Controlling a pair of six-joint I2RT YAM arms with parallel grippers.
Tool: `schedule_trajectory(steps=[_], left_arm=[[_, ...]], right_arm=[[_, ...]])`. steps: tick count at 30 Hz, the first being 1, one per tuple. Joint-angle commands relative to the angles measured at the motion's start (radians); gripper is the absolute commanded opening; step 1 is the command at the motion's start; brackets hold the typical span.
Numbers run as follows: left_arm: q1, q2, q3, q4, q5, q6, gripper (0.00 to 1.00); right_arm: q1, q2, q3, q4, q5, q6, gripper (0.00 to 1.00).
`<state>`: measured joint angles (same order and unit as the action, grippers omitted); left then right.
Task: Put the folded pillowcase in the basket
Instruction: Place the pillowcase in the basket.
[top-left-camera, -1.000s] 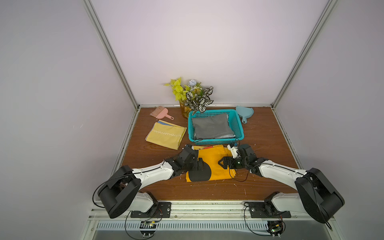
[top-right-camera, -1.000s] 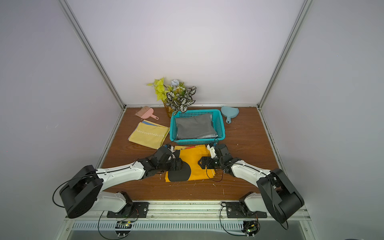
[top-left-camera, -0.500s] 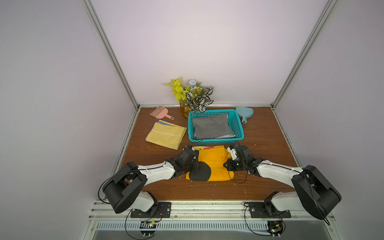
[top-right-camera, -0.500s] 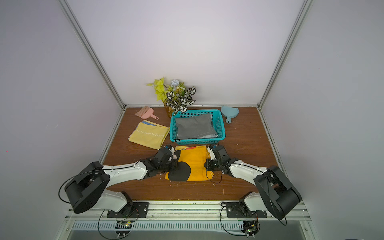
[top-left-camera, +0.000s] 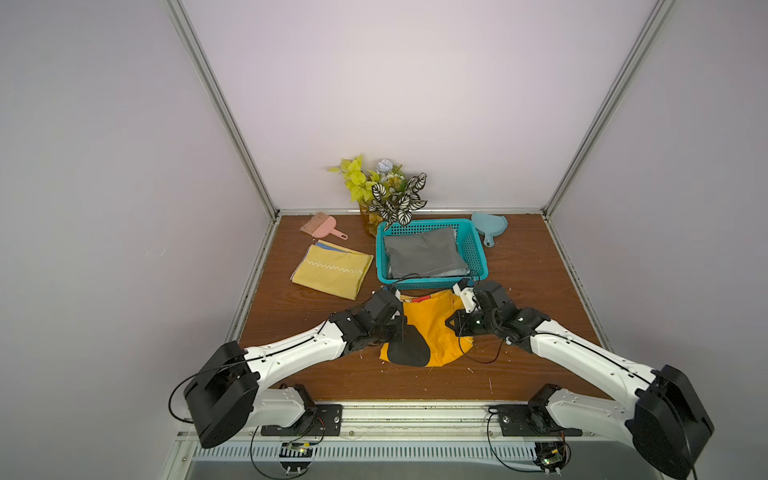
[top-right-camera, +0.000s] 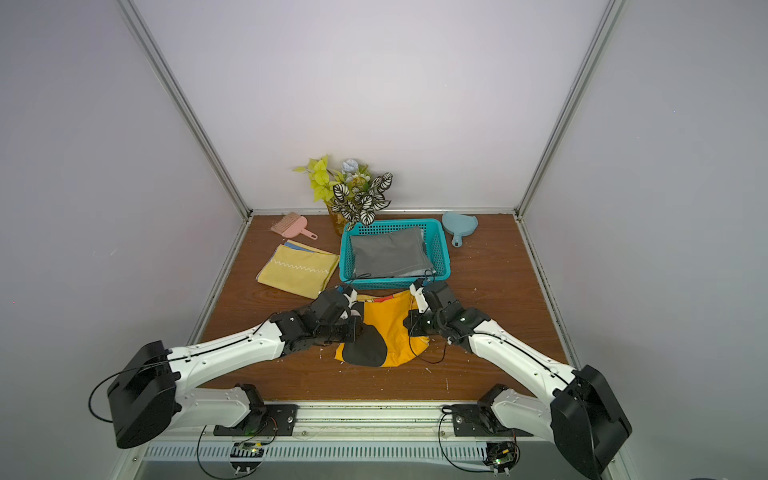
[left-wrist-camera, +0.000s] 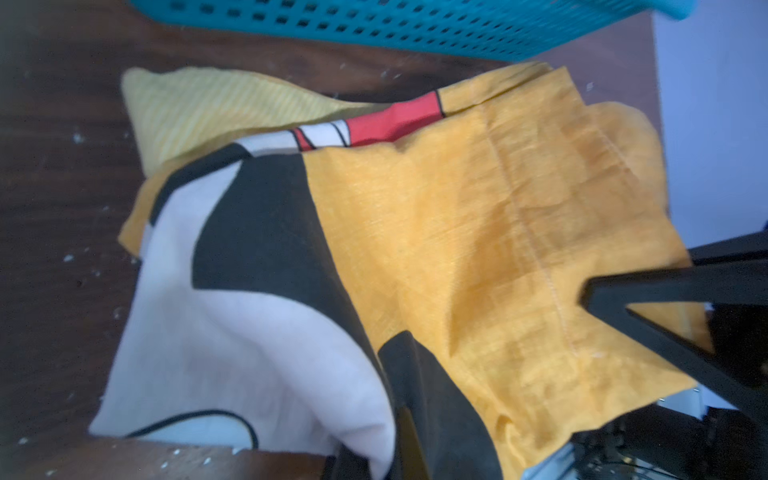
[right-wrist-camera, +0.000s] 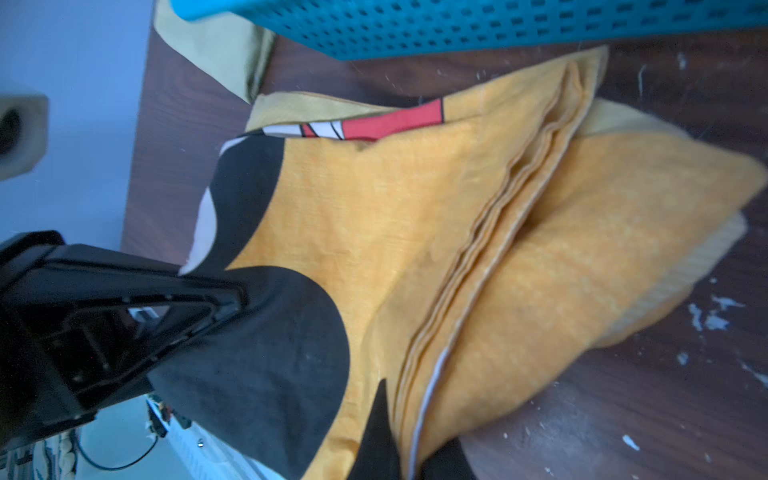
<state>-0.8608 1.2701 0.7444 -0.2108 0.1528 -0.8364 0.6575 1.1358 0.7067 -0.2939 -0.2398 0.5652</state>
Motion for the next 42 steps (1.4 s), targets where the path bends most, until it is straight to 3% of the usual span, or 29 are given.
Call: schedule_trajectory(steps=[1,9,16,27,35,42], left_arm=[[-0.014,-0.047,0.073,-0.065,0.034,0.017,0.00],[-0.008,-0.059,0.293,-0.171,-0.114,0.099,0.00],[0.137,0.058,0.417,-0.122,-0.117,0.200,0.00],[0.272,0.367,0.560,0.028,-0.064,0.340,0.00],[0.336,0.499,0.624,0.080,-0.037,0.367,0.00],[0.368,0.587,0.668,0.096,-0.034,0.397,0.00]], right_arm=[[0.006,-0.042,0.113,-0.094,0.010,-0.010,0.04],[-0.002,0.033,0.381,-0.180,0.082,-0.094,0.07],[-0.096,0.213,0.607,-0.188,0.111,-0.207,0.07],[-0.259,0.452,0.723,-0.024,0.056,-0.260,0.07],[-0.305,0.603,0.835,-0.019,0.052,-0.291,0.07],[-0.322,0.670,0.826,0.020,0.063,-0.287,0.10]])
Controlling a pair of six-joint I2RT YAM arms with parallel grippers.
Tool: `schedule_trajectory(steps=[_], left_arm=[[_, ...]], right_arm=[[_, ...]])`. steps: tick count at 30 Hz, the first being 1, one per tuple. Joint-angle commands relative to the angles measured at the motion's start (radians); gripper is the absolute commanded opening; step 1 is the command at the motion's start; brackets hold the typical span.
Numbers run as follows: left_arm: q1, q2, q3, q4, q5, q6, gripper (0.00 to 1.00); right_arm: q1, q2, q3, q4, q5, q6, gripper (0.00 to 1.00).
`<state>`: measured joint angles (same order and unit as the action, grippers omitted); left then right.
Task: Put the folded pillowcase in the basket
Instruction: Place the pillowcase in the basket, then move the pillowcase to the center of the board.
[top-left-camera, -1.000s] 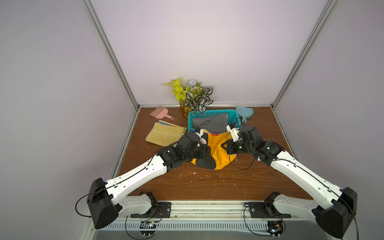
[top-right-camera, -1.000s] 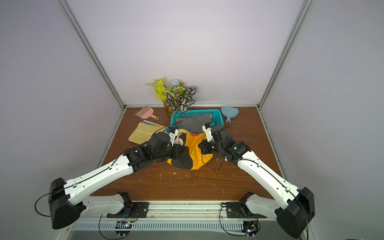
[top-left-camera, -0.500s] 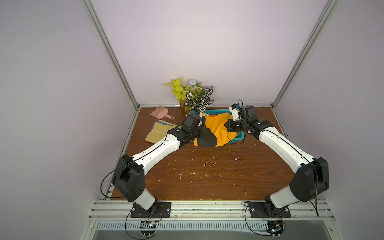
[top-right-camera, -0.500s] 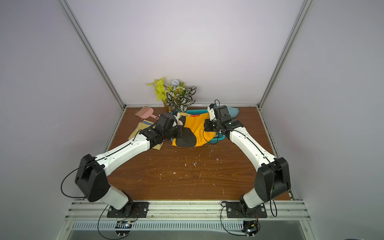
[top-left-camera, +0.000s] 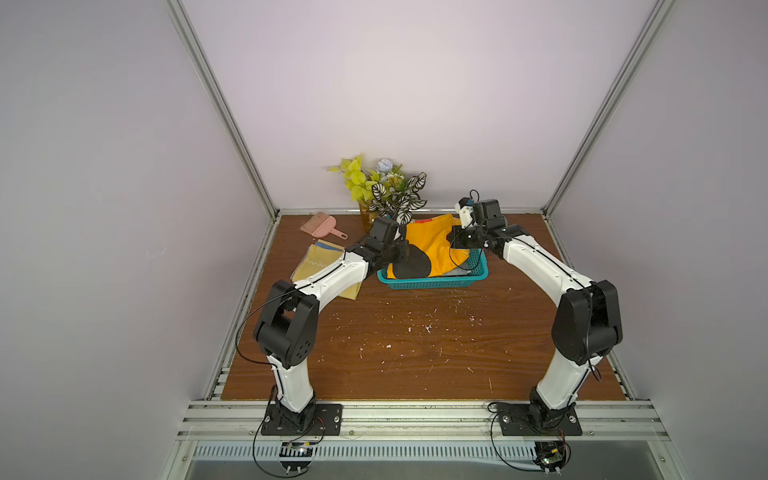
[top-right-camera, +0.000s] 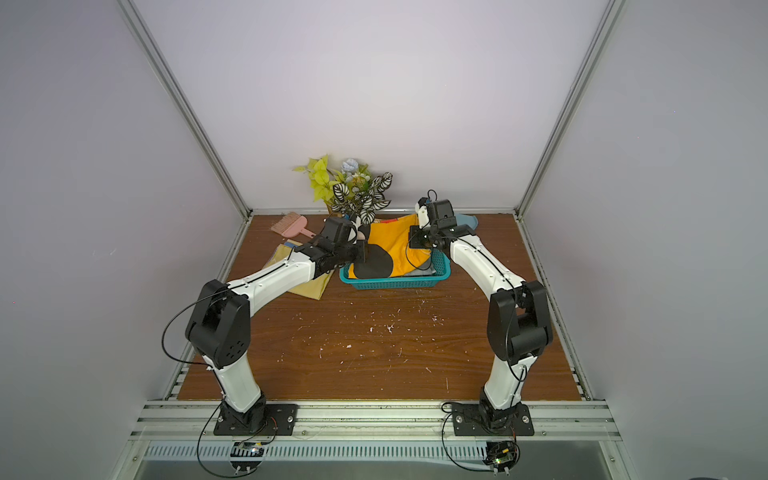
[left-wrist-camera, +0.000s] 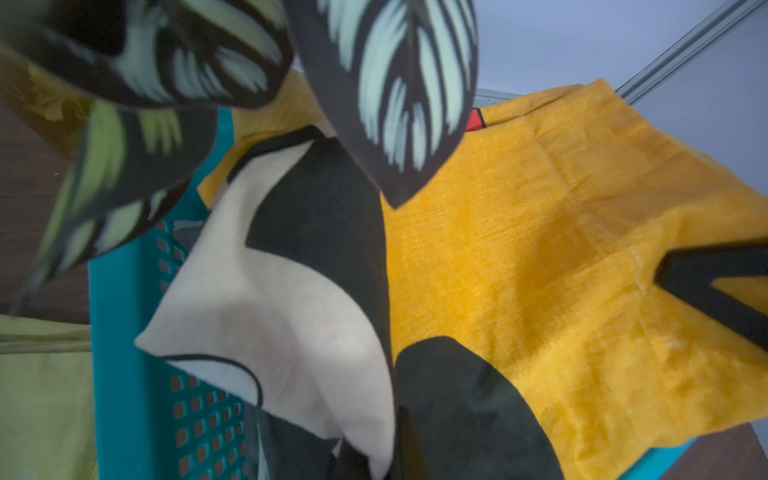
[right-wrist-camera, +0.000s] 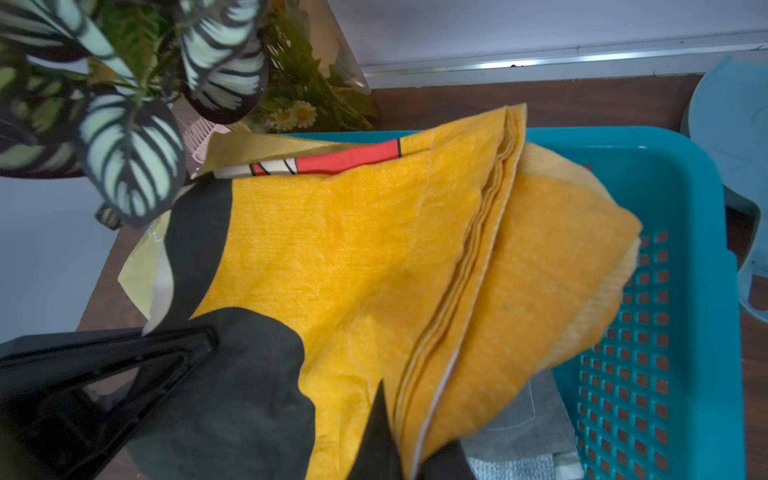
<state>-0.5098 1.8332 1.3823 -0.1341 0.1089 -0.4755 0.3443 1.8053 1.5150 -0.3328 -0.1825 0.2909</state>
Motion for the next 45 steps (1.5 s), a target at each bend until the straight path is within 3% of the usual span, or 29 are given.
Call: schedule_trajectory(steps=[1,3,6,10,15,18,22,23,26,28,34,39,45], left_arm=[[0.020,0.041,0.039,0.016,0.010,0.042,0.04],[0.021,0.068,0.054,0.004,0.008,0.053,0.16],[0.022,0.098,0.064,-0.029,0.005,0.056,0.48],[0.022,0.057,0.009,-0.002,-0.021,0.033,0.73],[0.022,-0.043,-0.020,0.007,-0.060,0.007,0.77],[0.022,-0.079,-0.008,0.010,-0.051,-0.017,0.71],[0.022,-0.059,0.011,0.046,0.020,-0.045,0.47],[0.019,-0.041,0.018,0.056,0.042,-0.053,0.39],[0.010,0.021,0.031,0.082,0.073,-0.071,0.11],[0.008,0.060,0.028,0.096,0.089,-0.085,0.00],[0.011,0.112,-0.035,0.132,0.037,-0.099,0.00],[0.028,0.146,-0.085,0.121,0.002,-0.101,0.00],[0.035,0.147,-0.114,0.124,-0.002,-0.100,0.01]], right_arm=[[-0.011,0.010,0.011,0.065,0.007,-0.011,0.14],[-0.014,0.022,-0.002,0.072,0.013,-0.014,0.19],[-0.018,0.028,-0.036,0.085,0.022,-0.015,0.39],[-0.018,-0.004,-0.074,0.098,0.046,-0.017,0.51],[-0.014,-0.090,-0.088,0.119,0.063,-0.014,0.62],[0.001,-0.121,-0.081,0.115,0.068,-0.020,0.65],[0.010,-0.110,-0.072,0.104,0.071,-0.030,0.56],[0.010,-0.095,-0.071,0.104,0.064,-0.033,0.47],[0.010,-0.036,-0.060,0.110,0.053,-0.036,0.05],[0.010,0.018,-0.042,0.106,0.047,-0.039,0.00],[-0.009,0.188,0.015,0.031,0.073,-0.045,0.00],[-0.021,0.232,-0.032,0.021,0.104,-0.041,0.01],[-0.021,0.218,-0.048,0.020,0.092,-0.045,0.12]])
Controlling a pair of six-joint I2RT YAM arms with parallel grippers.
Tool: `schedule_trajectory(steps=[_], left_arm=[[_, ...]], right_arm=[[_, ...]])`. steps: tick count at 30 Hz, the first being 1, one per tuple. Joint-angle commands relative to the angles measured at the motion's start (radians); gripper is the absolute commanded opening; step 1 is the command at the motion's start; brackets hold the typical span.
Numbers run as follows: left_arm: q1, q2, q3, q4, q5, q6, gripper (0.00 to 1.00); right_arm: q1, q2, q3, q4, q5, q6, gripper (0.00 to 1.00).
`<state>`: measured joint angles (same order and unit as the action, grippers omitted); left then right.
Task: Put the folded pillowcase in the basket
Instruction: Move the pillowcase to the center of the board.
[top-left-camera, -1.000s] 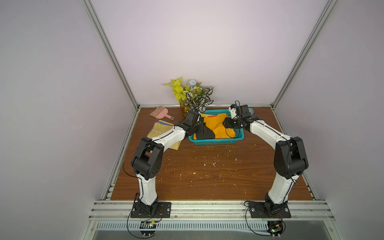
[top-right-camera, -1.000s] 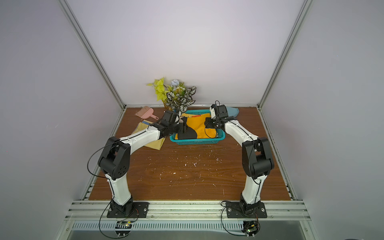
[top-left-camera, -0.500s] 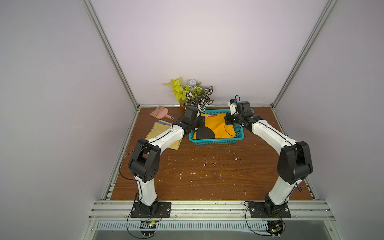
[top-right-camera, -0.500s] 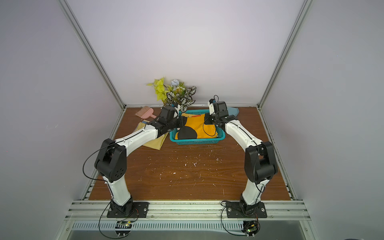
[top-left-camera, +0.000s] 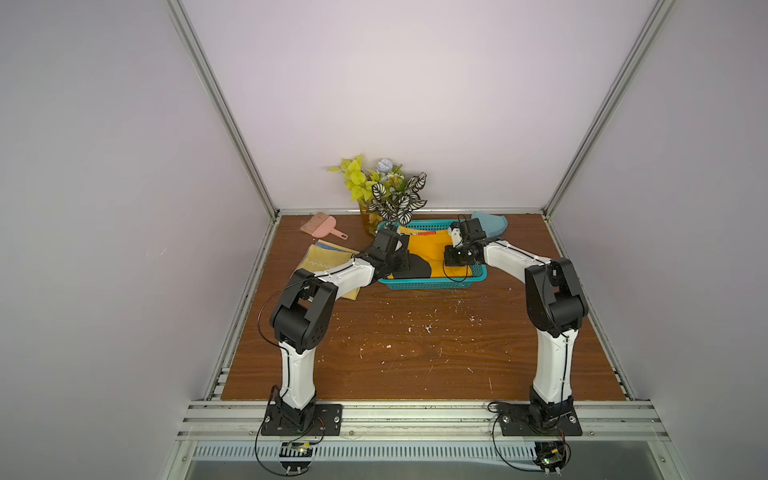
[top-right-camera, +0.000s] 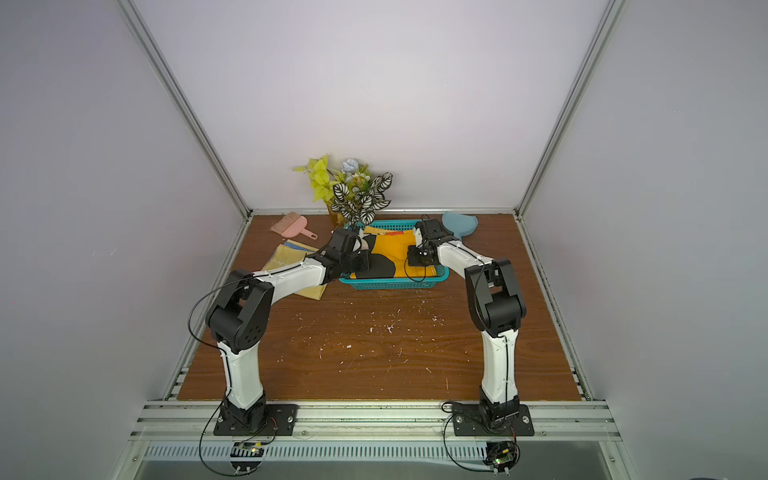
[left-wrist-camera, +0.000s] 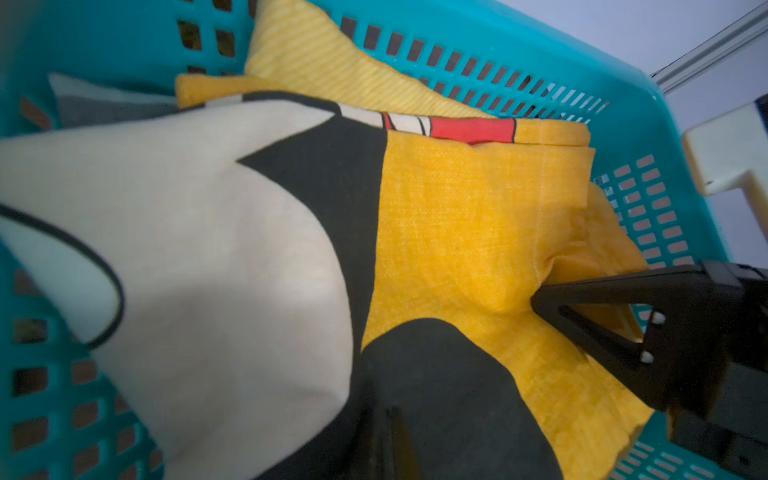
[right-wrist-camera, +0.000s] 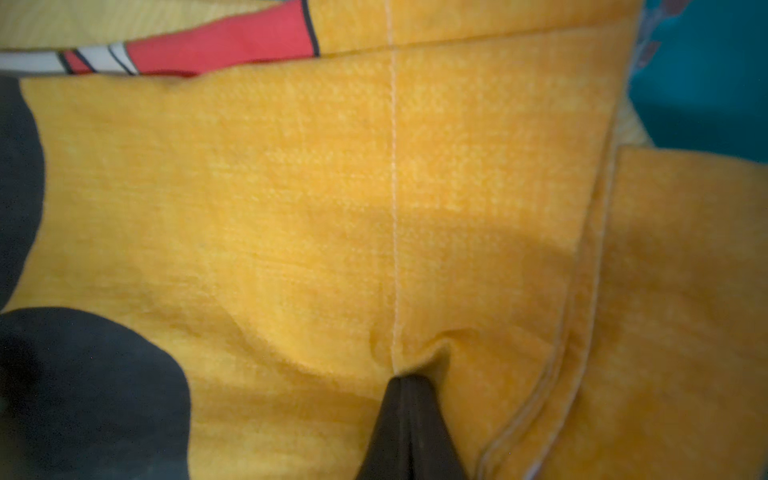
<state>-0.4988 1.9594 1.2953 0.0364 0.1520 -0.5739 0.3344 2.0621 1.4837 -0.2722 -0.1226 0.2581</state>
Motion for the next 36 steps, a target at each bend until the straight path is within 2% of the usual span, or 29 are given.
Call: schedule_trajectory(steps=[1,4,7,10,13,15,18,20,24,27,31,36], left_arm=[[0.023,0.012,-0.025,-0.049,-0.045,-0.001,0.03],[0.023,-0.033,-0.013,-0.058,-0.042,-0.002,0.13],[0.023,-0.097,0.007,-0.084,-0.038,0.002,0.43],[0.023,-0.168,0.015,-0.114,-0.053,0.006,0.55],[0.023,-0.251,0.006,-0.150,-0.094,0.019,0.69],[0.024,-0.311,-0.006,-0.179,-0.135,0.029,0.76],[0.024,-0.392,-0.061,-0.229,-0.226,0.026,0.84],[0.040,-0.438,-0.138,-0.254,-0.293,-0.020,0.96],[0.139,-0.508,-0.351,-0.212,-0.223,-0.106,0.99],[0.183,-0.553,-0.442,-0.226,-0.279,-0.120,1.00],[0.234,-0.580,-0.494,-0.263,-0.338,-0.105,1.00],[0.281,-0.534,-0.534,-0.242,-0.304,-0.103,1.00]], right_arm=[[-0.010,-0.052,-0.013,-0.039,0.025,-0.013,0.16],[-0.002,-0.117,-0.010,-0.023,0.011,-0.019,0.32],[0.011,-0.203,-0.012,-0.008,0.005,-0.025,0.49],[0.024,-0.287,-0.026,0.008,-0.001,-0.028,0.61],[0.037,-0.383,-0.071,0.036,-0.003,-0.024,0.78],[0.041,-0.456,-0.118,0.059,-0.008,-0.011,0.86],[0.045,-0.561,-0.196,0.091,-0.029,0.012,0.92],[0.051,-0.628,-0.251,0.102,-0.044,0.026,0.95],[0.067,-0.740,-0.363,0.110,-0.073,0.053,0.99],[0.075,-0.792,-0.423,0.086,-0.119,0.073,0.99],[0.094,-0.854,-0.505,0.067,-0.129,0.083,0.99],[0.095,-0.885,-0.599,0.068,-0.113,0.088,0.99]])
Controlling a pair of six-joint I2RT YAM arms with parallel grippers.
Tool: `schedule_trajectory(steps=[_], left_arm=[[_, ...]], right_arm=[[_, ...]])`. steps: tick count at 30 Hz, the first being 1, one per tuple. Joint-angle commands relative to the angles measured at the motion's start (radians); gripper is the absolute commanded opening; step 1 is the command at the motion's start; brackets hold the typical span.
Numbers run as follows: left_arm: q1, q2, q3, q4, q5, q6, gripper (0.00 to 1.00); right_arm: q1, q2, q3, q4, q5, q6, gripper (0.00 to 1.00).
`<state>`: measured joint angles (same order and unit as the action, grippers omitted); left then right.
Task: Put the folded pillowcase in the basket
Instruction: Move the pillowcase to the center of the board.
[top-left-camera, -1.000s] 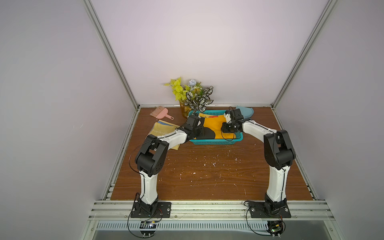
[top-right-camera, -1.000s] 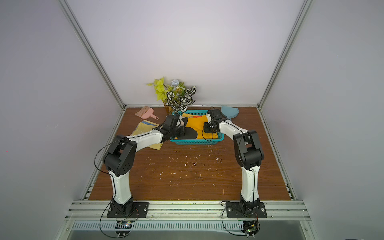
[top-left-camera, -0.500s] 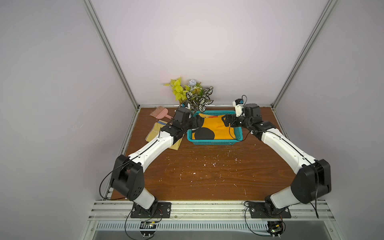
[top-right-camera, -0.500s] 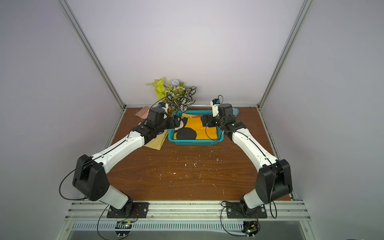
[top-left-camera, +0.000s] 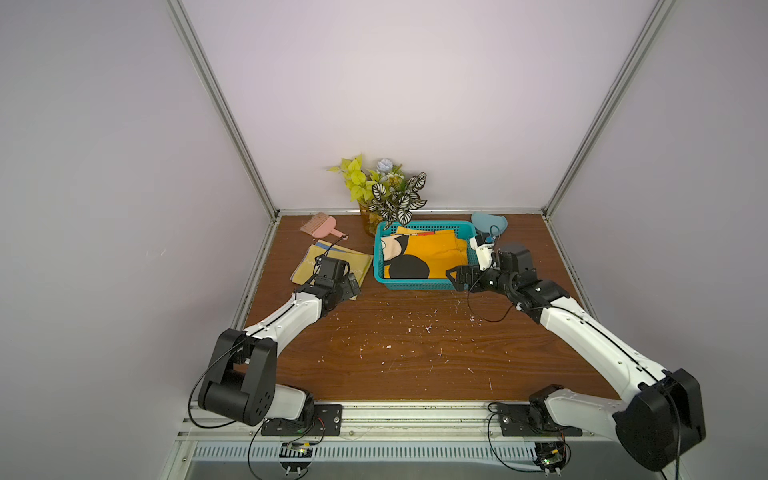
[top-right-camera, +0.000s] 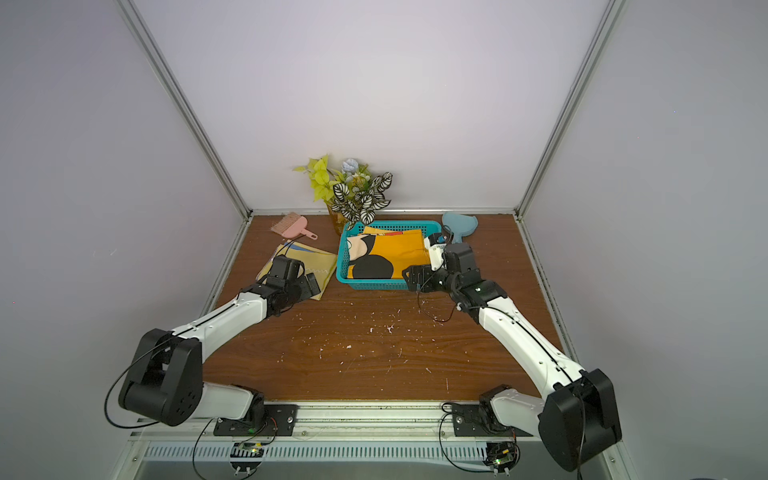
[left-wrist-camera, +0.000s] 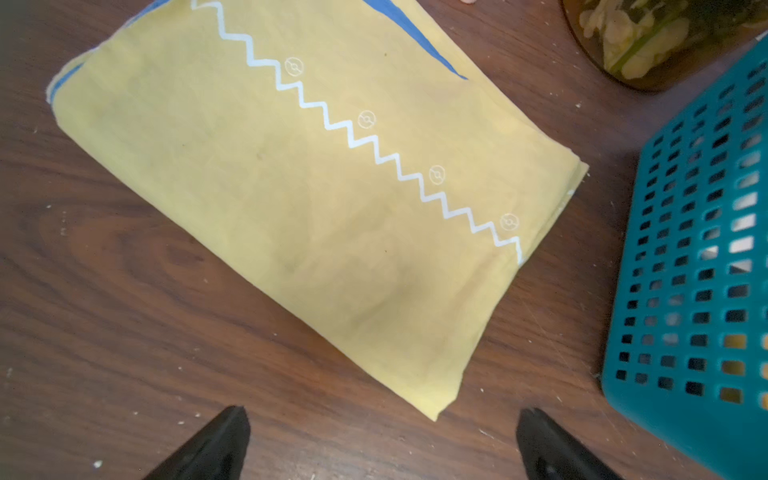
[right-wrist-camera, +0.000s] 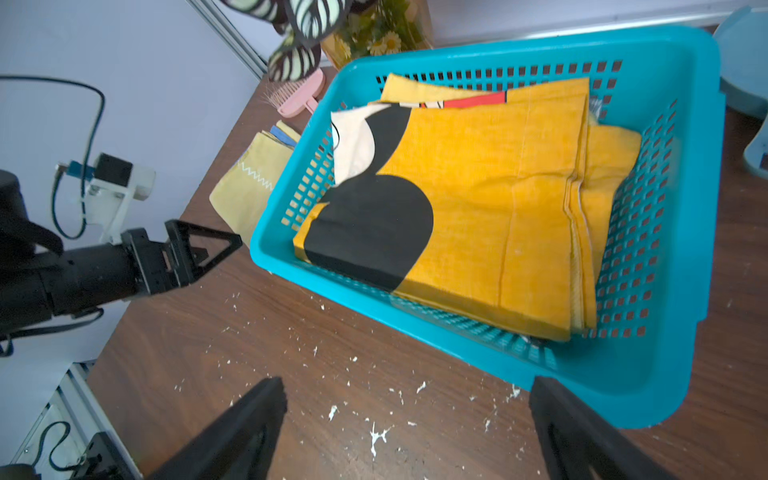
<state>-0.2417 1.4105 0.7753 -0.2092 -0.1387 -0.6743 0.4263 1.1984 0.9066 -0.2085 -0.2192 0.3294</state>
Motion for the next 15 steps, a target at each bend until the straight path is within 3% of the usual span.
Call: schedule_trajectory(steps=[1,15], left_arm=[[0.025,0.031,-0.019,0.011,-0.010,-0.006,1.00],[0.030,0.208,-0.019,0.161,0.088,-0.071,0.91]], right_arm=[[0.004,-0.023,-0.035,0.009,-0.018,0.021,0.99],[0.003,-0.022,-0.072,-0.008,0.002,0.017,0.99]])
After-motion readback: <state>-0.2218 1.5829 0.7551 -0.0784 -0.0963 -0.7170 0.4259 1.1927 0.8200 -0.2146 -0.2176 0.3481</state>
